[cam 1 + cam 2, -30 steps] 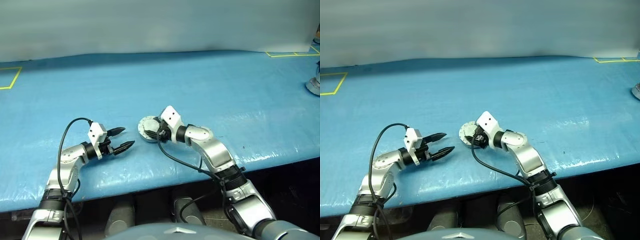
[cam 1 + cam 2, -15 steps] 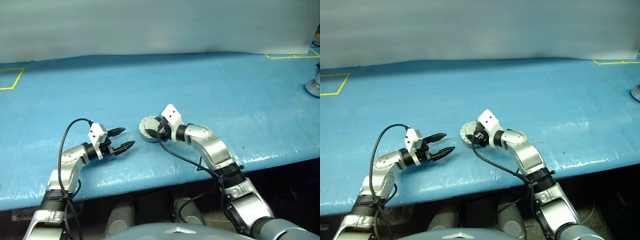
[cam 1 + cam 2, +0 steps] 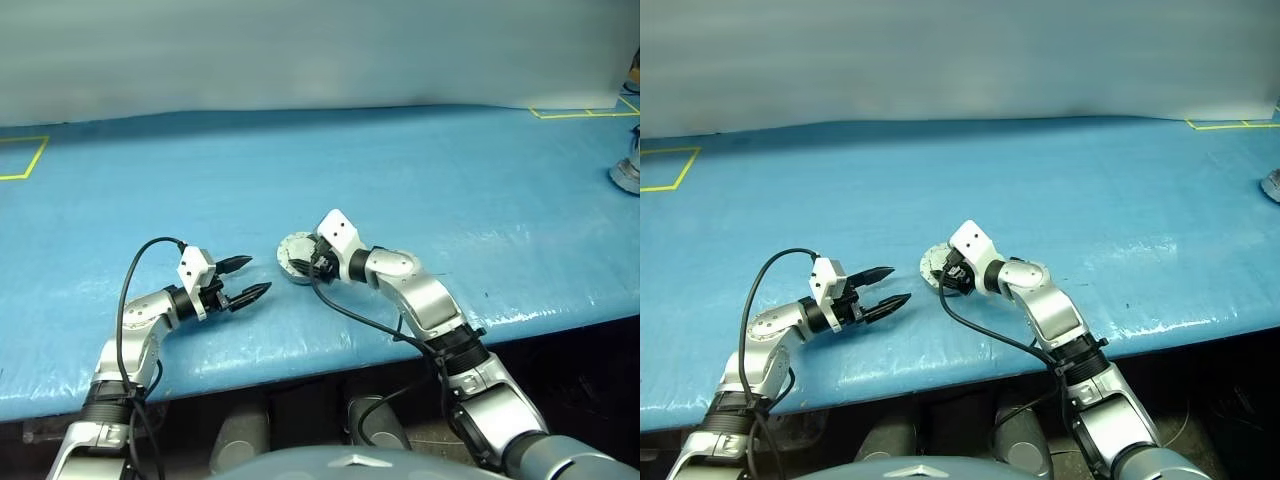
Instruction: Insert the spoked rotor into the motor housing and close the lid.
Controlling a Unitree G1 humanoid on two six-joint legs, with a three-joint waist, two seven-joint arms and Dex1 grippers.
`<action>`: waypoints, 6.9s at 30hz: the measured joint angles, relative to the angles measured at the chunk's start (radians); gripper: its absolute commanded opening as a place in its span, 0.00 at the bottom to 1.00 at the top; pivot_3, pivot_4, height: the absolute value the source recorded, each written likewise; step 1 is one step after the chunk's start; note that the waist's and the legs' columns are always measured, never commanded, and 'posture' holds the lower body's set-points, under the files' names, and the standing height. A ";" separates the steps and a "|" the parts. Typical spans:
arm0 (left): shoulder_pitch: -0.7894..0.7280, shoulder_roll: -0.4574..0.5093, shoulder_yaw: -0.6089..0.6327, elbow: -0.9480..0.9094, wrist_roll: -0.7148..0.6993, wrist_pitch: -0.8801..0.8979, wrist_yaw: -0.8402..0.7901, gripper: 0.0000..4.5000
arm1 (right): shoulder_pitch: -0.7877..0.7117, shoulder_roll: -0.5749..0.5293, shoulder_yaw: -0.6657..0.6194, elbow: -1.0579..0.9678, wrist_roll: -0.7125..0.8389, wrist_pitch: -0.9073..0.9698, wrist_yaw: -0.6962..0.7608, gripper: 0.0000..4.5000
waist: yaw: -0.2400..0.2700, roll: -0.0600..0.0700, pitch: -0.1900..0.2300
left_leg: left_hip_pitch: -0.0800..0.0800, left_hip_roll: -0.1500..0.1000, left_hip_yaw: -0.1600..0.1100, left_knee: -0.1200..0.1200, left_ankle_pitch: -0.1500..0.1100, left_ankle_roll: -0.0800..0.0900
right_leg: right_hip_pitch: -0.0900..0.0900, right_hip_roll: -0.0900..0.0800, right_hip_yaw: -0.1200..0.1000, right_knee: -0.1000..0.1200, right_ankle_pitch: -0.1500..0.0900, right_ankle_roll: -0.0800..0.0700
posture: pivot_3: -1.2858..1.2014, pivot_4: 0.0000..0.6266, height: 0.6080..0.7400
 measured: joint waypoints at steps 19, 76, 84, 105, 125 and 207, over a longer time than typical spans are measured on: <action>-0.156 -0.092 -0.016 0.043 -0.011 0.085 0.066 0.15 | 0.012 -0.007 0.003 -0.015 -0.002 0.000 -0.013 0.68 | 0.006 0.001 -0.002 | -0.001 -0.001 -0.001 0.000 0.001 0.001 | 0.000 0.000 -0.001 -0.001 0.000 0.000 | 0.52 0.24 1.00; -0.175 -0.127 -0.057 0.139 0.070 0.005 0.052 0.00 | 0.199 0.271 -0.644 -0.117 0.651 0.570 -0.280 1.00 | 0.021 0.004 -0.001 | -0.008 -0.001 -0.005 -0.004 0.001 0.001 | -0.004 -0.001 -0.004 -0.004 -0.001 -0.001 | 0.52 0.24 1.00; -0.173 -0.124 -0.057 0.139 0.073 0.000 0.057 0.00 | 0.191 0.306 -0.706 -0.050 0.752 0.577 -0.304 0.86 | 0.020 0.004 -0.001 | -0.007 -0.001 -0.006 -0.004 0.001 0.001 | -0.004 -0.001 -0.005 -0.004 -0.001 -0.001 | 0.52 0.24 1.00; -0.155 -0.149 -0.023 0.143 0.051 0.015 0.075 0.00 | 0.180 0.313 -0.714 -0.019 0.834 0.569 -0.368 0.27 | 0.014 0.005 0.000 | -0.008 -0.001 -0.005 -0.005 0.001 0.001 | -0.005 -0.001 -0.004 -0.004 -0.001 -0.001 | 0.52 0.24 1.00; -0.016 -0.271 0.192 -0.080 -0.410 0.446 0.204 0.97 | 0.106 0.362 -0.801 -0.069 1.210 0.449 -0.628 0.27 | -0.007 0.008 0.002 | -0.023 -0.001 -0.006 -0.004 0.001 0.001 | -0.019 0.000 -0.005 -0.003 0.000 0.001 | 0.52 0.24 1.00; -0.501 -0.294 0.539 0.502 -0.249 0.019 0.965 0.98 | 0.205 0.301 -0.451 -0.241 0.885 0.143 -0.516 0.64 | 0.003 0.006 0.002 | -0.022 -0.002 -0.007 0.000 0.002 -0.001 | -0.017 0.000 -0.004 -0.003 0.007 0.003 | 0.52 0.24 1.00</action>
